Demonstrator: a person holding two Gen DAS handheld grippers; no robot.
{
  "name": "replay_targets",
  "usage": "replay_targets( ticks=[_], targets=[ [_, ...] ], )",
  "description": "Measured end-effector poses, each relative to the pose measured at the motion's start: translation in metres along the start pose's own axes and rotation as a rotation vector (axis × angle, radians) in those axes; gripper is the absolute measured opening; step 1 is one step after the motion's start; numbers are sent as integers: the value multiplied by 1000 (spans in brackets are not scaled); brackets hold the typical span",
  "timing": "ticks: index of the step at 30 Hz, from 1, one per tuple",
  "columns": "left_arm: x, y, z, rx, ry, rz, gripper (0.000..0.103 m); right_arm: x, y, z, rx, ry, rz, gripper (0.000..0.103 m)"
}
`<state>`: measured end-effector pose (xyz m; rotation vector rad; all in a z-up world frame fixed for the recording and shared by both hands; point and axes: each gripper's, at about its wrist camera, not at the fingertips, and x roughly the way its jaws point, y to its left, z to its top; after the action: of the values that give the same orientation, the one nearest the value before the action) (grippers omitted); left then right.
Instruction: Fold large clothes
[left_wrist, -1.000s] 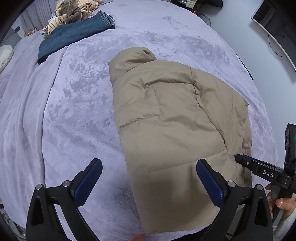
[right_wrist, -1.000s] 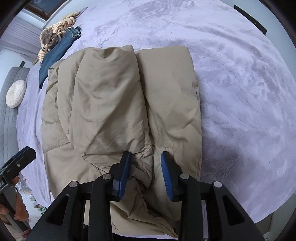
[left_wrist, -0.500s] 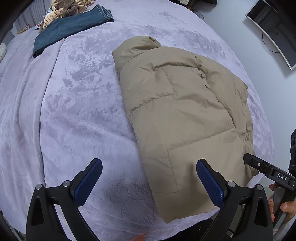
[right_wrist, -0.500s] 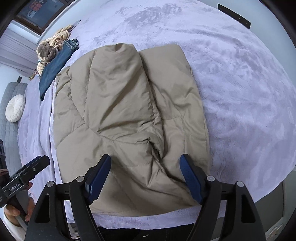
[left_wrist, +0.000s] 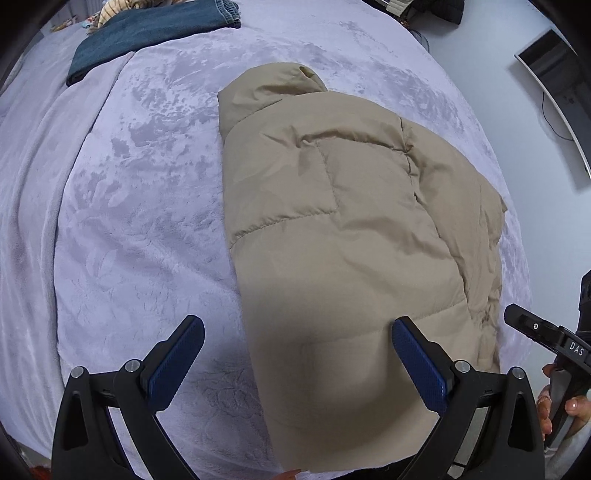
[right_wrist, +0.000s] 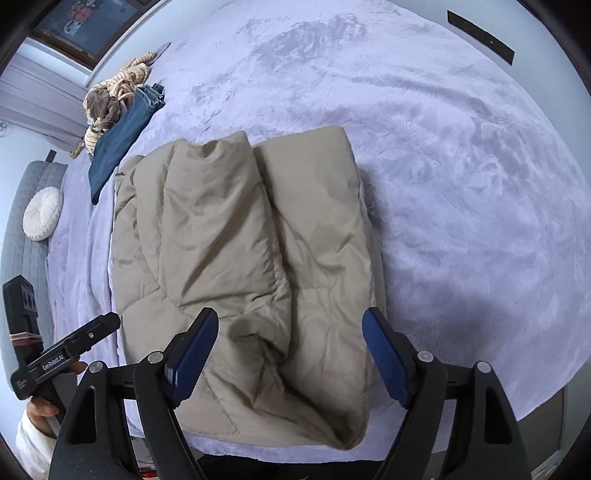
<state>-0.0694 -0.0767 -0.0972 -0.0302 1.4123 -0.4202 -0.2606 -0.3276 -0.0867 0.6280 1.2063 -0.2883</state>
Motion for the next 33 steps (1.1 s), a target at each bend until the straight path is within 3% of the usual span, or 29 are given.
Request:
replay_targets(
  ticks=[6, 16, 24, 25, 28, 33],
  targets=[
    [10, -3, 10, -40, -7, -58, 102, 9, -21, 37, -35, 47, 46, 86],
    [22, 18, 19, -114, -8, -186, 102, 46, -56, 61, 23, 112, 207, 88],
    [31, 12, 17, -105, 7, -181, 102, 94, -76, 75, 125, 169, 368, 90],
    [31, 13, 17, -104, 8, -180, 102, 98, -76, 75, 124, 173, 383, 103],
    [34, 12, 16, -106, 10, -172, 102, 108, -75, 76, 132, 170, 430, 103],
    [36, 9, 16, -111, 13, -151, 102, 106, -72, 78, 192, 190, 656, 103]
  ],
)
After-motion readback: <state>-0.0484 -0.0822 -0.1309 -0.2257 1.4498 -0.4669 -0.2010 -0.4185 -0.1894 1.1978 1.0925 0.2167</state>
